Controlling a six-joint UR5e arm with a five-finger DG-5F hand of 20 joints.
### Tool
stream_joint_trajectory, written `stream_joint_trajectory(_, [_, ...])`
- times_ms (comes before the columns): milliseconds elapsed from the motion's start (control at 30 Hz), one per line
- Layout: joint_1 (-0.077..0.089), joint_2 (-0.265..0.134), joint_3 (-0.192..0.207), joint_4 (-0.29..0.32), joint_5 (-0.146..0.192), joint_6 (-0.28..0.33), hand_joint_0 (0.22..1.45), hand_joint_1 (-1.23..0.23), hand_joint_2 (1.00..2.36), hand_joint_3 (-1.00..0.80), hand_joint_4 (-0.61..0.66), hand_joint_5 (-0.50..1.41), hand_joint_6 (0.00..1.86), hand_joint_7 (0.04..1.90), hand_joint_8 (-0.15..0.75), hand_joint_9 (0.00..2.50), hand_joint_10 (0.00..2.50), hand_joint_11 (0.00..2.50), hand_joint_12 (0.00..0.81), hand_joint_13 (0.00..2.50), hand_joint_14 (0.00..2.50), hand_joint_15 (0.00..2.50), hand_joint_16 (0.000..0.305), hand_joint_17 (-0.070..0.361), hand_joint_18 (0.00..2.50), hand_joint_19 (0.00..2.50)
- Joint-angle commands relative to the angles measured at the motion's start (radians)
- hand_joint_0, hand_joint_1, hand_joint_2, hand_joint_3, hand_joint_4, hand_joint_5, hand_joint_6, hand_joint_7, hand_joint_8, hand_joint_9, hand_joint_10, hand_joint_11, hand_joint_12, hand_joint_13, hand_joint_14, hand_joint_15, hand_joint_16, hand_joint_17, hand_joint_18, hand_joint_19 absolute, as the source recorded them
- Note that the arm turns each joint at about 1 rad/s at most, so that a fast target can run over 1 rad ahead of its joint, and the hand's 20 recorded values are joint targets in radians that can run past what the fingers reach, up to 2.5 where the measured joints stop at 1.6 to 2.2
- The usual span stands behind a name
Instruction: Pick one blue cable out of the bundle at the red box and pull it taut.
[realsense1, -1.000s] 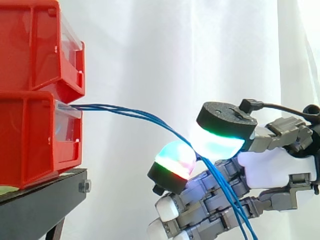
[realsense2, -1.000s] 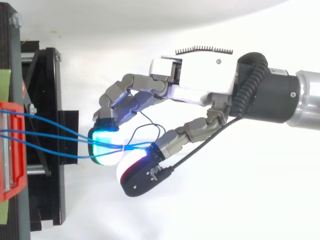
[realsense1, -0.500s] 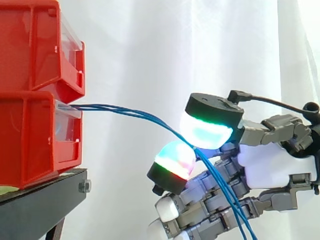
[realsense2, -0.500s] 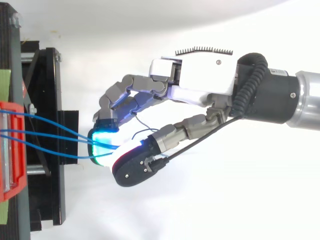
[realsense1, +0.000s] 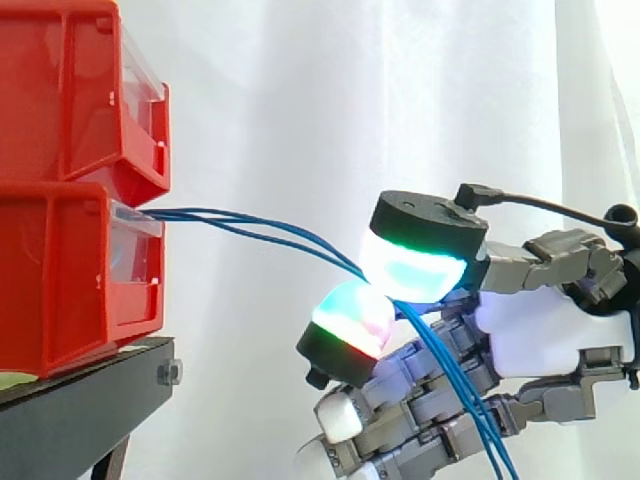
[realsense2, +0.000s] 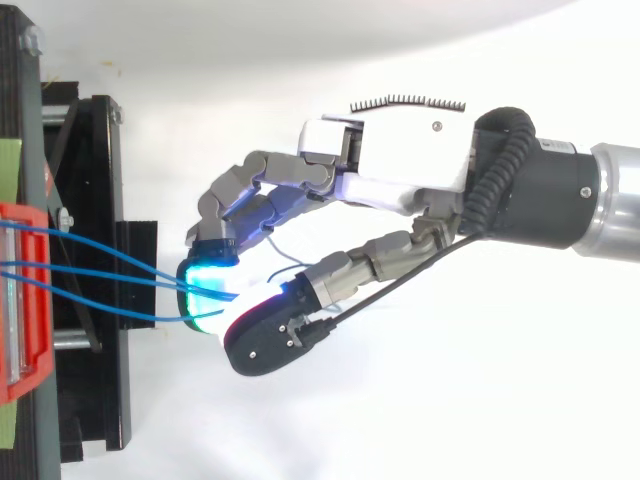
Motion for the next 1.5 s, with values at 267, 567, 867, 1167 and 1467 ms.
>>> stream_joint_trajectory(267, [0.0, 0.0, 0.0, 0.002, 0.0, 0.0, 0.74, -0.93, 1.0, -0.5, 0.0, -0.18, 0.94, 1.03, 0.309, 0.79, 0.01, 0.59, 0.384, 0.48, 0.0, 0.14, 0.052, 0.116, 0.53, 0.02])
stream_joint_trajectory(567, [0.002, 0.0, 0.0, 0.011, 0.0, 0.0, 0.44, -0.79, 1.0, -0.5, 0.1, -0.16, 0.94, 0.92, 0.359, 0.79, 0.01, 0.58, 0.442, 0.47, 0.0, 0.17, 0.063, 0.141, 0.53, 0.07])
stream_joint_trajectory(867, [0.003, 0.0, 0.0, 0.012, 0.0, 0.0, 0.59, -0.57, 1.0, -0.48, 0.09, -0.17, 0.92, 1.0, 0.33, 0.78, 0.01, 0.57, 0.394, 0.44, 0.01, 0.19, 0.054, 0.12, 0.44, 0.14])
stream_joint_trajectory(1167, [0.003, 0.0, 0.009, 0.012, 0.0, 0.0, 0.65, -0.77, 1.01, -0.31, 0.07, -0.17, 0.93, 1.03, 0.33, 0.78, 0.01, 0.59, 0.389, 0.47, 0.01, 0.17, 0.053, 0.119, 0.51, 0.1])
stream_joint_trajectory(1467, [0.002, 0.0, 0.011, 0.012, 0.0, 0.0, 0.74, -0.86, 1.01, -0.42, -0.04, -0.18, 0.95, 1.01, 0.319, 0.78, 0.01, 0.59, 0.384, 0.49, 0.0, 0.16, 0.052, 0.117, 0.55, 0.07])
